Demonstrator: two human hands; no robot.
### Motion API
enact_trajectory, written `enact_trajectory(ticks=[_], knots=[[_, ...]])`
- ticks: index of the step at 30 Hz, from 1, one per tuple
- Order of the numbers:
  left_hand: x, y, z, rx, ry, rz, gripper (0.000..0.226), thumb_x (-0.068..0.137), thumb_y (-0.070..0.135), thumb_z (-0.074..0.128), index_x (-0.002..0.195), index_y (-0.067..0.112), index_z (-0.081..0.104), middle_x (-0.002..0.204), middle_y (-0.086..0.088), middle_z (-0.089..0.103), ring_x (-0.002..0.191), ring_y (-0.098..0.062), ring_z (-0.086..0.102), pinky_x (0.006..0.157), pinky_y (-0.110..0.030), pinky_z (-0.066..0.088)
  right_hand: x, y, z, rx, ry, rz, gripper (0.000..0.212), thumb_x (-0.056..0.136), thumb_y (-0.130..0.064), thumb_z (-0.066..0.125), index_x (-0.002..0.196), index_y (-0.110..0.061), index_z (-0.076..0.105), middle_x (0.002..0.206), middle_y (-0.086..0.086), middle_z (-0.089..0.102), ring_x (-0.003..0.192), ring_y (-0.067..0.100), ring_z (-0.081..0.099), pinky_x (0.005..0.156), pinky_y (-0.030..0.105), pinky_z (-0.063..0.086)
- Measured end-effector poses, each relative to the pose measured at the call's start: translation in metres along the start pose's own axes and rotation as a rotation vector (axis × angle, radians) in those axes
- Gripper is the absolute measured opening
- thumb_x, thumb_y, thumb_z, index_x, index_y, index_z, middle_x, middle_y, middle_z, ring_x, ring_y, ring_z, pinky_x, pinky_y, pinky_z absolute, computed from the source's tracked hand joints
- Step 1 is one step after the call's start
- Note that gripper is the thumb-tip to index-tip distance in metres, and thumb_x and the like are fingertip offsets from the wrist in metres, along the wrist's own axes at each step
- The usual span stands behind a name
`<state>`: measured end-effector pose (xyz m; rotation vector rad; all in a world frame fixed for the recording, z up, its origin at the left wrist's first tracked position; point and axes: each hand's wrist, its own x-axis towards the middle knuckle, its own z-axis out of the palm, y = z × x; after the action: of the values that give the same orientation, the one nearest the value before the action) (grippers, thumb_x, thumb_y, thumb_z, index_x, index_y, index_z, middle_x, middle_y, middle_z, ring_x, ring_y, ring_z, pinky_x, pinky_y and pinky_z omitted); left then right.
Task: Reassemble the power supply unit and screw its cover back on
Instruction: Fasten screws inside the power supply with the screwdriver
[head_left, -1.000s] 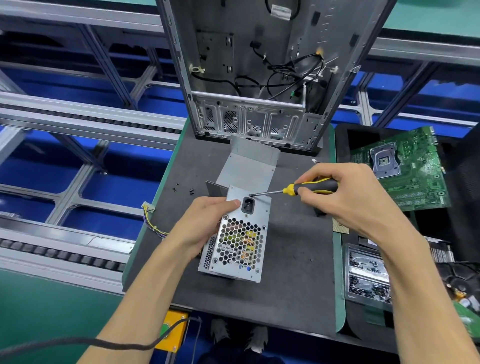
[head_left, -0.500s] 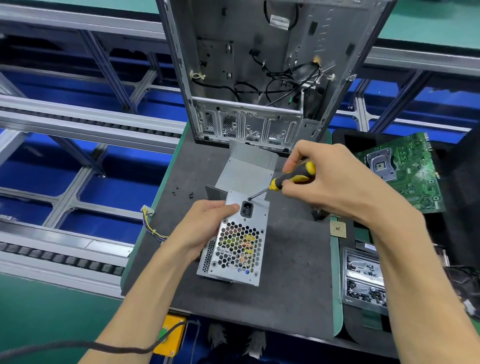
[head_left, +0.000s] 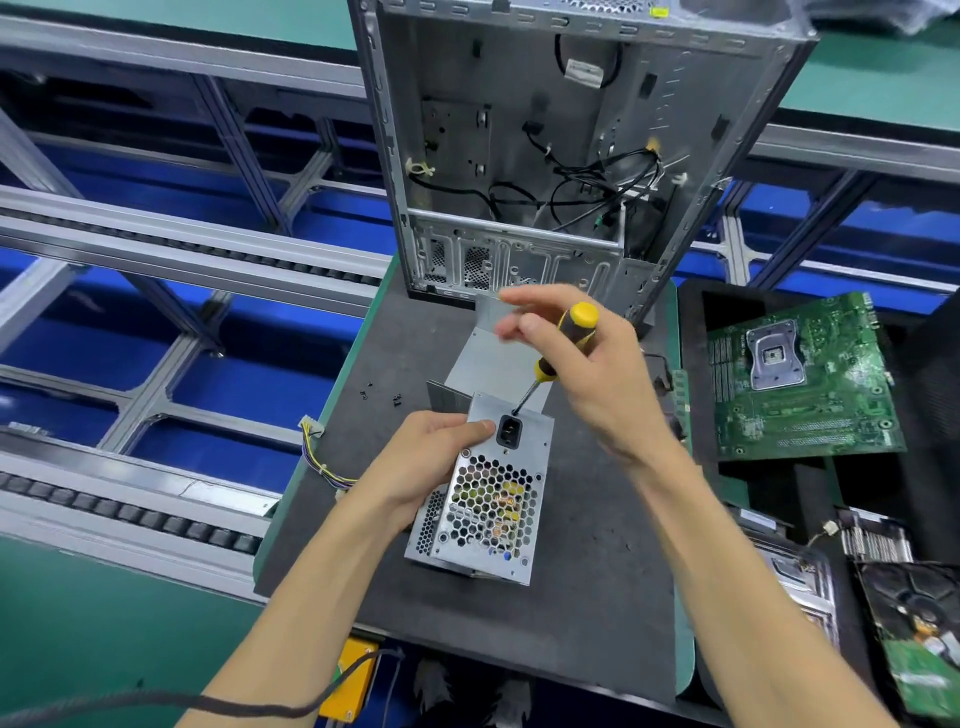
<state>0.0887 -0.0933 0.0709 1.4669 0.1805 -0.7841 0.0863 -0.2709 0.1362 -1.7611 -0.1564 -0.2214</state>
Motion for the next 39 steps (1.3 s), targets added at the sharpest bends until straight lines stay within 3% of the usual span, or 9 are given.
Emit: enact_trajectory(ticks=[3,7,14,19,22,27,32,35,39], knots=[[-0.002,0.001,-0.001,-0.009,0.010,-0.013,0.022,0.099,0.018,0.062,0.102,0.003,0.078,0.098,-0.019,0.078,0.091,-0.033,0.076,0.076,-0.035,0.062,0.000,0.007,0.012,0.217,0.047,0.039,0.019,0.105,-0.022,0.054,0.108,-0.016,0.072,0.057,-0.013,0.046,0.058,0.007,0.052,0.075,0.044,0.046],[-0.004,0.003,-0.004,-0.034,0.010,-0.021,0.022,0.100,0.017,0.062,0.102,0.002,0.077,0.097,-0.019,0.078,0.081,-0.025,0.076,0.065,-0.028,0.059,0.004,0.012,0.017,0.456,-0.012,0.116,0.058,0.102,-0.055,0.033,0.108,-0.017,0.076,0.062,-0.005,0.035,0.059,0.013,0.034,0.069,0.034,0.038],[-0.003,0.003,-0.004,-0.047,-0.005,-0.015,0.022,0.099,0.016,0.062,0.105,0.000,0.076,0.100,-0.020,0.077,0.094,-0.034,0.075,0.076,-0.034,0.062,0.009,0.003,0.019,0.389,0.054,0.023,0.019,0.098,-0.035,0.053,0.092,-0.017,0.048,0.065,-0.003,0.053,0.058,0.017,0.046,0.056,0.030,0.036],[-0.005,0.003,-0.006,-0.050,0.001,-0.018,0.023,0.100,0.016,0.061,0.104,0.001,0.077,0.099,-0.018,0.078,0.085,-0.027,0.076,0.069,-0.029,0.060,0.012,0.001,0.018,0.426,0.024,0.080,0.034,0.102,-0.037,0.041,0.108,-0.018,0.070,0.076,-0.006,0.055,0.069,0.014,0.050,0.066,0.030,0.039],[-0.004,0.003,-0.006,-0.050,0.010,-0.024,0.022,0.100,0.016,0.061,0.104,0.000,0.077,0.098,-0.018,0.078,0.083,-0.025,0.076,0.067,-0.028,0.059,0.011,0.000,0.017,0.411,0.054,0.038,0.014,0.100,-0.026,0.055,0.102,-0.013,0.059,0.085,-0.001,0.071,0.079,0.019,0.068,0.075,0.034,0.053],[-0.004,0.003,-0.005,-0.072,0.011,-0.030,0.022,0.100,0.014,0.061,0.104,-0.001,0.076,0.096,-0.019,0.078,0.077,-0.022,0.076,0.063,-0.026,0.059,0.012,-0.002,0.017,0.432,0.050,0.107,0.026,0.103,-0.037,0.045,0.107,-0.017,0.061,0.066,-0.006,0.050,0.063,0.015,0.041,0.063,0.026,0.036],[-0.004,0.003,-0.007,-0.068,0.001,-0.026,0.023,0.100,0.015,0.060,0.107,-0.001,0.076,0.099,-0.019,0.078,0.086,-0.027,0.076,0.069,-0.029,0.061,0.011,-0.006,0.019,0.372,0.009,0.109,0.018,0.098,-0.032,0.054,0.094,-0.021,0.068,0.081,0.005,0.068,0.075,0.018,0.066,0.064,0.022,0.045],[-0.003,0.003,-0.008,-0.075,-0.007,-0.022,0.023,0.100,0.014,0.061,0.108,-0.002,0.075,0.101,-0.020,0.077,0.091,-0.030,0.075,0.075,-0.032,0.062,0.012,-0.006,0.023,0.369,0.006,0.092,0.017,0.096,-0.035,0.056,0.095,-0.019,0.053,0.066,-0.005,0.058,0.059,0.016,0.049,0.059,0.027,0.039],[-0.004,0.003,-0.010,-0.065,-0.004,-0.026,0.024,0.100,0.015,0.060,0.107,-0.002,0.075,0.099,-0.020,0.077,0.084,-0.026,0.076,0.068,-0.028,0.060,0.015,-0.004,0.022,0.377,-0.017,0.127,0.037,0.100,-0.041,0.041,0.106,-0.026,0.074,0.076,-0.007,0.054,0.070,0.014,0.049,0.067,0.027,0.038]])
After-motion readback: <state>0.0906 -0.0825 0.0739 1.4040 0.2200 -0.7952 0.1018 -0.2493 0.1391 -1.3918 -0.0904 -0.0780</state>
